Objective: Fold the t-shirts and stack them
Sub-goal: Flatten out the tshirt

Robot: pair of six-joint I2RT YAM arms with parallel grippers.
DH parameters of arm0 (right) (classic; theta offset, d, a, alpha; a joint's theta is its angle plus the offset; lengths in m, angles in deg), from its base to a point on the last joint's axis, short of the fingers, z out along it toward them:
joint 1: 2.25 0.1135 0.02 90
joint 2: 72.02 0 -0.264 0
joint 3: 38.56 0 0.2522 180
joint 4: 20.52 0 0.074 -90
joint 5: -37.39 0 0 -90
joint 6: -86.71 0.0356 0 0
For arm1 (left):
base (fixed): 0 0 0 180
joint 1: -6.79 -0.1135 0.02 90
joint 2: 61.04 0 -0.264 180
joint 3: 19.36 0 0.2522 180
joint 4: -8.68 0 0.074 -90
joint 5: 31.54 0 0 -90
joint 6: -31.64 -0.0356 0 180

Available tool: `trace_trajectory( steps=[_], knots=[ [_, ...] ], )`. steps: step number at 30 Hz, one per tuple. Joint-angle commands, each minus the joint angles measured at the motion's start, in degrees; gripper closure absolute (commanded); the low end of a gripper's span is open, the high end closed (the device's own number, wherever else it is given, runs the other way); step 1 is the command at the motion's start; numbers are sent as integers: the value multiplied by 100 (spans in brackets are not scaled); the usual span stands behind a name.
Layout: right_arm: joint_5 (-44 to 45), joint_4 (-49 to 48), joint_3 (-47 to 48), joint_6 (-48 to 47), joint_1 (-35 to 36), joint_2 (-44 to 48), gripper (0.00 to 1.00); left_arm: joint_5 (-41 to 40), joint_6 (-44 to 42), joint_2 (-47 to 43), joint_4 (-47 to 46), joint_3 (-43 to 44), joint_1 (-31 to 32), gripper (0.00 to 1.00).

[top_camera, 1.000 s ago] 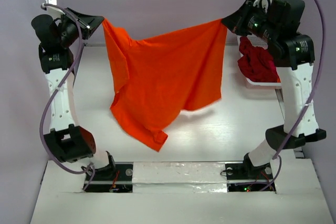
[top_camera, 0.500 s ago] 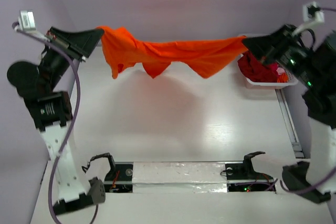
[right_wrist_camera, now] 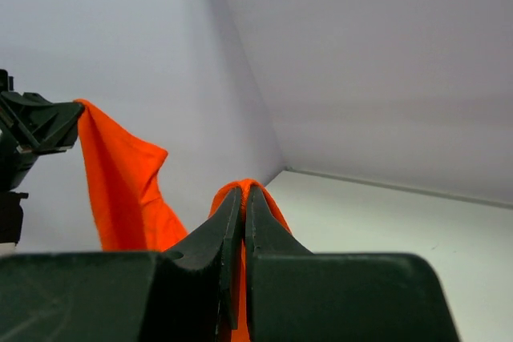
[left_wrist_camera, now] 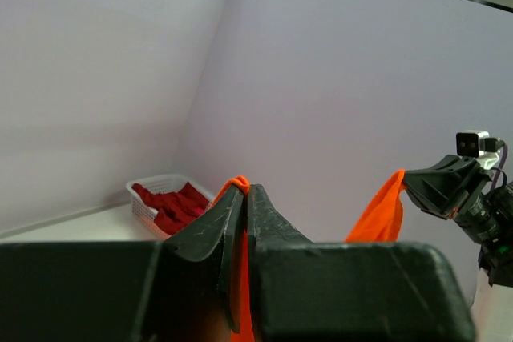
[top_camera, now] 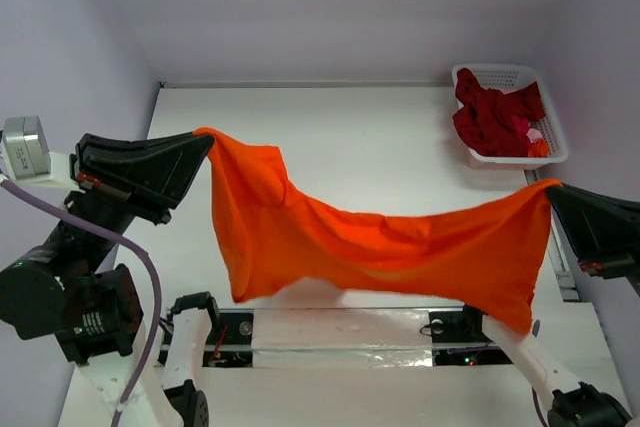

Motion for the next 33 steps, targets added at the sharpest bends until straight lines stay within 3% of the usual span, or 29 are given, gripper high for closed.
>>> trace_trajectory(
  steps=[1,6,10,14,25,33],
  knots=[
    [161,-169,-176,55,-17,-70,100,-235,-567,376,758,479,87,100],
    [249,-71,-684,-94,-17,-466,100,-516,-1331,992,1261,130,87,100],
    [415,-519,-1878,-68,-17,-677,100,-833,-1641,1476,1130,-485,87,100],
    [408,-863,-2249,37,-17,-1195,100,-1087,-1799,2283,963,-679,87,100],
    [126,-1505,-2285,82,-17,-3040,100,-1528,-1782,4006,-144,-1347,149,100],
    [100,-1996,-2312,108,-17,-4051,100,-1615,-1747,4509,-566,-1480,201,100]
  ],
)
